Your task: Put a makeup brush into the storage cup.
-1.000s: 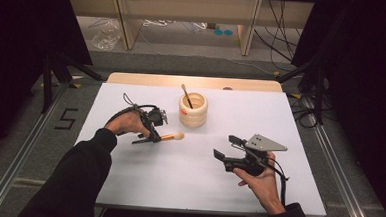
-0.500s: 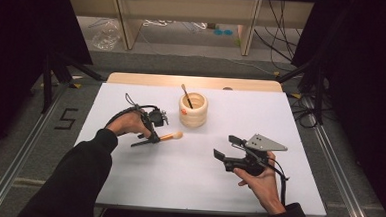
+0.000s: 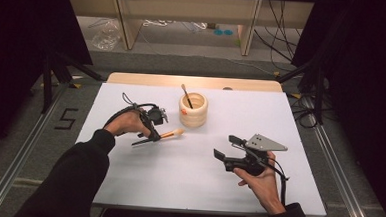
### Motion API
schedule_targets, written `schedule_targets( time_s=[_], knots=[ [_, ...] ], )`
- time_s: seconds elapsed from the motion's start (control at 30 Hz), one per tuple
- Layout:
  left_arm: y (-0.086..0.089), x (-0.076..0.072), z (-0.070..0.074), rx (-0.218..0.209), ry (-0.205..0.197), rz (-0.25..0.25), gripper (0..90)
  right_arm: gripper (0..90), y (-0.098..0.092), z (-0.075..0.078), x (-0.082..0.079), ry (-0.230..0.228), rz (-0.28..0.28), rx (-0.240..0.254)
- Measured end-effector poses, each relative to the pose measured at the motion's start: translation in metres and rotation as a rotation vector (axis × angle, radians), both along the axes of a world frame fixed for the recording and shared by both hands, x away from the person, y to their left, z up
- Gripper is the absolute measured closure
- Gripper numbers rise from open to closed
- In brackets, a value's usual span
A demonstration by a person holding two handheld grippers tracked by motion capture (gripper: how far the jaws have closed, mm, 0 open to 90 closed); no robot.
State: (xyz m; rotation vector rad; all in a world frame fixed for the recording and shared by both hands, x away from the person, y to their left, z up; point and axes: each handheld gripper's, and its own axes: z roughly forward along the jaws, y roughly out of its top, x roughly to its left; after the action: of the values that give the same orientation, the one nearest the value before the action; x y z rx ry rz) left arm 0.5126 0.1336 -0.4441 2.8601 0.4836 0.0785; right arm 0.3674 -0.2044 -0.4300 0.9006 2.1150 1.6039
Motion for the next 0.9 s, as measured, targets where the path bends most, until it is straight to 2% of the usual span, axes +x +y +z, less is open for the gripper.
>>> schedule_targets(
  time_s=[0.1,0.17,0.27,0.33,0.43,0.5,0.53,0.6,0.67,0.7,0.77,0.8,0.87,0.9],
  knots=[
    [0.002,-0.003,0.005,-0.022,-0.022,0.0,78.8,23.6,0.001,-0.001,0.001,-0.008,0.003,0.014],
    [0.003,-0.005,0.008,-0.05,-0.023,0.008,78.8,23.6,0.001,-0.001,0.001,-0.007,0.002,0.015],
    [0.005,-0.006,0.013,-0.064,-0.04,0.012,78.8,23.6,0.001,-0.001,0.001,-0.006,0.003,0.014],
    [0.006,-0.009,0.015,-0.108,-0.051,0.042,78.8,23.6,0.001,-0.001,0.001,-0.005,0.003,0.015],
    [0.01,-0.011,0.02,-0.156,-0.055,0.055,78.8,23.6,0.001,-0.001,0.001,-0.005,0.003,0.014],
    [0.012,-0.012,0.023,-0.164,-0.072,0.063,78.8,23.6,0.001,-0.001,0.001,-0.006,0.002,0.014],
    [0.014,-0.012,0.026,-0.158,-0.073,0.05,78.8,23.6,0.001,-0.001,0.001,-0.005,0.002,0.014],
    [0.015,-0.015,0.028,-0.208,-0.087,0.071,78.8,23.5,0.001,-0.001,0.001,-0.006,0.002,0.014],
    [0.016,-0.017,0.03,-0.222,-0.088,0.083,78.8,23.6,0.001,-0.001,0.001,-0.006,0.002,0.014],
    [0.016,-0.018,0.032,-0.235,-0.107,0.082,78.8,23.5,0.001,-0.001,0.001,-0.006,0.002,0.014],
    [0.017,-0.019,0.035,-0.253,-0.118,0.087,78.8,23.5,0.001,-0.001,0.001,-0.006,0.002,0.013],
    [0.016,-0.022,0.036,-0.286,-0.127,0.116,78.8,23.6,0.001,-0.001,0.001,-0.006,0.002,0.014],
    [0.016,-0.023,0.04,-0.323,-0.138,0.13,78.8,23.5,0.001,-0.001,0.001,-0.006,0.002,0.014],
    [0.017,-0.023,0.042,-0.324,-0.147,0.126,78.8,23.5,0.001,-0.001,0.001,-0.007,0.001,0.014]
  ],
)
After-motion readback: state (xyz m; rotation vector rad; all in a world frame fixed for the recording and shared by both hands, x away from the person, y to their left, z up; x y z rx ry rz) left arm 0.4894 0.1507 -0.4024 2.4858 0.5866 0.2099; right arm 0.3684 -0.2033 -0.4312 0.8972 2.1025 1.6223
